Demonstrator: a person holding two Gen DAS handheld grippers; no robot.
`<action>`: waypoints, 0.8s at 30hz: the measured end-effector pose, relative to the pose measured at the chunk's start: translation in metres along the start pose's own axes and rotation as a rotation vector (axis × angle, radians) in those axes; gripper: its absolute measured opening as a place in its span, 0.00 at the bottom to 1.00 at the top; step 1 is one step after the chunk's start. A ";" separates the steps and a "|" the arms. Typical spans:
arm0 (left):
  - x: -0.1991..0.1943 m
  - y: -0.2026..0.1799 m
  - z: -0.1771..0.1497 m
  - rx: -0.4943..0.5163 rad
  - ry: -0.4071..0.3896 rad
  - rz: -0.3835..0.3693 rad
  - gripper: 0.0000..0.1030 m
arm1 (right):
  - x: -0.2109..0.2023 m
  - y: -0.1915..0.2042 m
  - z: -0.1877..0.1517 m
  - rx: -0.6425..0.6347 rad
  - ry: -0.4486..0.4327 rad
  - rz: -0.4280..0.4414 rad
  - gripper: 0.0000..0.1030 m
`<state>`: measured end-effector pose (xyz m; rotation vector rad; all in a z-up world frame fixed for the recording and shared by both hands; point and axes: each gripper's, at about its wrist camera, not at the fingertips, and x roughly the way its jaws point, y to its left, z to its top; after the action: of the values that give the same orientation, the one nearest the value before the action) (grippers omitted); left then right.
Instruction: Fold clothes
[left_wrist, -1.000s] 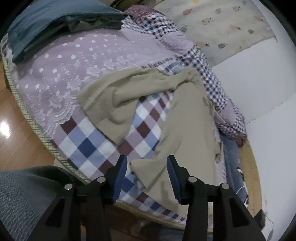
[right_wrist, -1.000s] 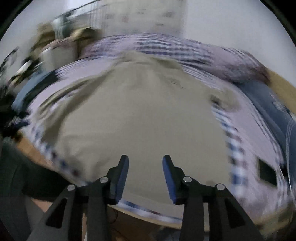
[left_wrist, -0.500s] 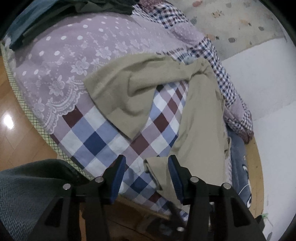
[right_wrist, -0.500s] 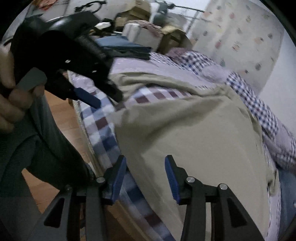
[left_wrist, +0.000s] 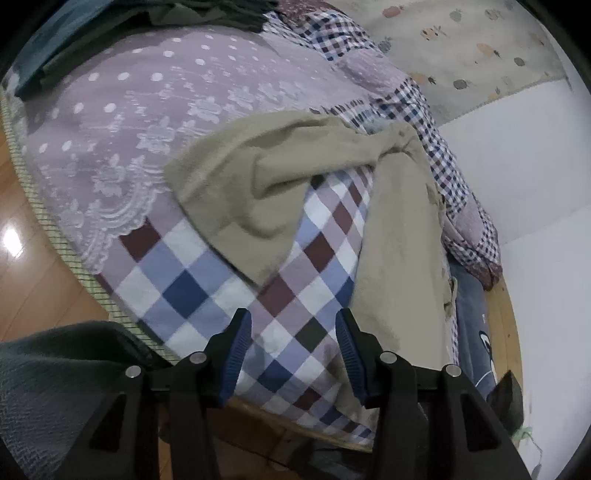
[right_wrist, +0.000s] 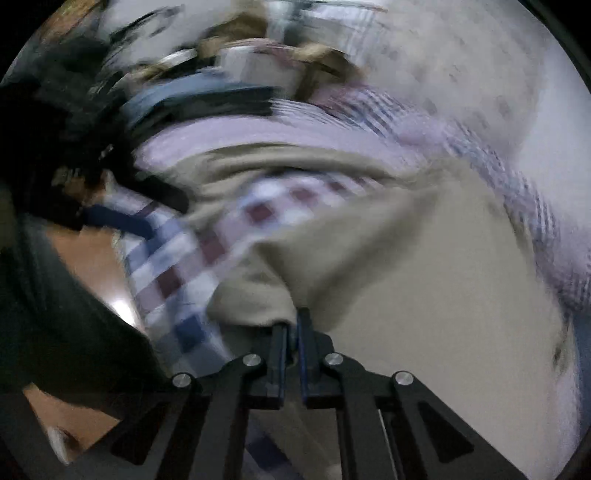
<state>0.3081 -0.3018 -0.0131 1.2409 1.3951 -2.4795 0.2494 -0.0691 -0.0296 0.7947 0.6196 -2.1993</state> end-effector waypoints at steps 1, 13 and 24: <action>0.002 -0.005 -0.001 0.021 0.006 -0.001 0.50 | -0.002 -0.018 -0.002 0.070 0.018 0.004 0.03; 0.013 -0.091 -0.039 0.480 0.043 0.037 0.50 | -0.027 -0.121 -0.034 0.432 0.096 0.088 0.12; 0.051 -0.123 -0.074 0.625 0.147 -0.049 0.50 | -0.052 -0.138 -0.032 0.507 0.024 0.134 0.35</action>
<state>0.2713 -0.1578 0.0200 1.5111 0.6727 -3.0346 0.1865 0.0618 0.0101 1.0826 0.0052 -2.2483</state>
